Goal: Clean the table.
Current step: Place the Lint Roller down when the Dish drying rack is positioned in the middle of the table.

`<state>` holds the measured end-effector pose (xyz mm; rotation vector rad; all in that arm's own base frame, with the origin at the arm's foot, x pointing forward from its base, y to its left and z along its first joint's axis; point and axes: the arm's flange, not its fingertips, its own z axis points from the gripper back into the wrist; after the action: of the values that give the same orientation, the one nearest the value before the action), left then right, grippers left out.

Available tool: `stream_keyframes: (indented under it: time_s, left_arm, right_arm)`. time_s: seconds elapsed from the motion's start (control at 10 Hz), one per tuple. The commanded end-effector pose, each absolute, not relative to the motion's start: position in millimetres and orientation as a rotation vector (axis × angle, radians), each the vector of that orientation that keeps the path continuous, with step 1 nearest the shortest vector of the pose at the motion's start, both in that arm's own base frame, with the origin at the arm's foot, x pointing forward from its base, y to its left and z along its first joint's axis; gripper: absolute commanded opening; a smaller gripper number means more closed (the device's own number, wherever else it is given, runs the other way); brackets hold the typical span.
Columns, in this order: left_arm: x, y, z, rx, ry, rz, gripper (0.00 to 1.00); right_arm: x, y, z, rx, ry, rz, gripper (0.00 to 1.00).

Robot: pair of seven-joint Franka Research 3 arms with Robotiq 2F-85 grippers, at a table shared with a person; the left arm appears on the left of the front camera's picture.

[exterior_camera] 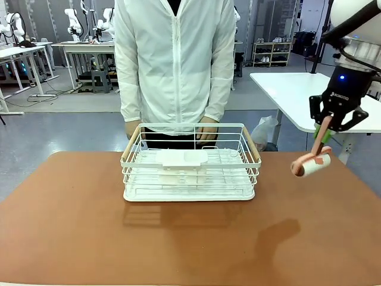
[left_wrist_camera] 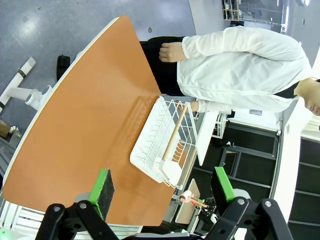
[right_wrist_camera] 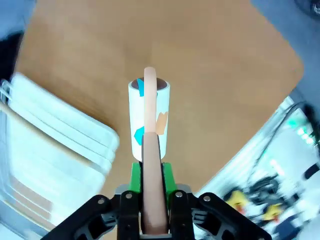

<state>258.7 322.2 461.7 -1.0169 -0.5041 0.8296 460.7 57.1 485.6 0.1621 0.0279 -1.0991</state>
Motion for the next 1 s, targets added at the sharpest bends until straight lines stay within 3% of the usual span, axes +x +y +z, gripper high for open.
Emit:
stream_keyframes:
  time_s: [0.0,0.4,0.9]
  left_arm:
    - [257.8,325.5,462.3,-1.034,-0.519,0.811,1.00]
    - [257.8,325.5,462.3,-1.034,-0.519,0.811,1.00]
    - [257.8,325.5,462.3,-1.034,-0.519,0.811,1.00]
  right_arm:
    - [458.0,75.9,469.5,0.248,-0.293,-1.612,0.21]
    - [461.0,78.4,419.1,0.372,-0.487,-1.612,0.21]
    - [475.1,70.9,373.7,0.482,-0.434,-1.607,0.21]
